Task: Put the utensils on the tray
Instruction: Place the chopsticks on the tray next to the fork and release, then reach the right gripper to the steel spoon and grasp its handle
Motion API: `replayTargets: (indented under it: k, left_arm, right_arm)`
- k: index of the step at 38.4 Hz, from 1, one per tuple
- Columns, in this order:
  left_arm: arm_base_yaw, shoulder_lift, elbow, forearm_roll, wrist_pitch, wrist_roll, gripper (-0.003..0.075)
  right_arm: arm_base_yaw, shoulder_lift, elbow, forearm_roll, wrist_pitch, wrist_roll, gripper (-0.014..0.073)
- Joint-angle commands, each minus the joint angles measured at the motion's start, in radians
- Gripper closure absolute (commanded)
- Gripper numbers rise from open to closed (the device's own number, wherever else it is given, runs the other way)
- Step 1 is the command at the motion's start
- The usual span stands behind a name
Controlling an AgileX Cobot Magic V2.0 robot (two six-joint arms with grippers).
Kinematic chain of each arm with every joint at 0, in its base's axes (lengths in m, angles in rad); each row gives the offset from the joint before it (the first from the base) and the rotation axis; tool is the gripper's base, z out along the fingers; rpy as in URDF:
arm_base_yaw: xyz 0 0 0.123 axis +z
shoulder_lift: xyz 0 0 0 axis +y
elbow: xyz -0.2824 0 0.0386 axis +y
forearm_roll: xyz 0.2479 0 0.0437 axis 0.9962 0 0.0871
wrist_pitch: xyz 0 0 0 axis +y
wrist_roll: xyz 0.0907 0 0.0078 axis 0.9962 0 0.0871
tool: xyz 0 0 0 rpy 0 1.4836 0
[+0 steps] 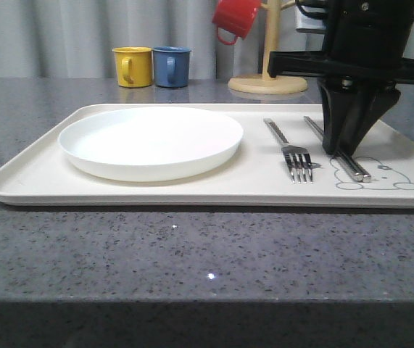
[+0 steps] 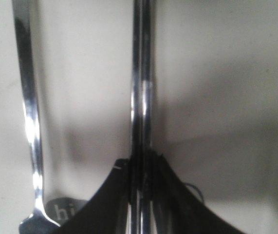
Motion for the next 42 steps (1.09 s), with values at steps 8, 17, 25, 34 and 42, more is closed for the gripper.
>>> replayTargets:
  k: [8,17,25,34,42]
  left_arm:
    - [0.001,0.012,-0.025,-0.009,-0.085,-0.009,0.0738]
    - [0.001,0.012,-0.025,-0.009,-0.085,-0.009,0.0738]
    - [0.001,0.012,-0.025,-0.009,-0.085,-0.009,0.0738]
    - [0.001,0.012,-0.025,-0.009,-0.085,-0.009,0.0738]
    - [0.001,0.012,-0.025,-0.009,-0.085,-0.009,0.0738]
  right_arm:
    - [-0.001,-0.032,-0.025,-0.001,-0.001,0.001,0.0578]
    - [-0.001,-0.033,-0.096,-0.030,0.078,-0.005,0.0223]
    - [-0.025,-0.050,-0.292,-0.151,0.248,-0.153,0.0202]
    - [-0.254,-0.165,-0.214,-0.154,0.249,-0.297,0.0203]
    - [-0.498,-0.210,-0.129,-0.144,0.249,-0.430,0.0204]
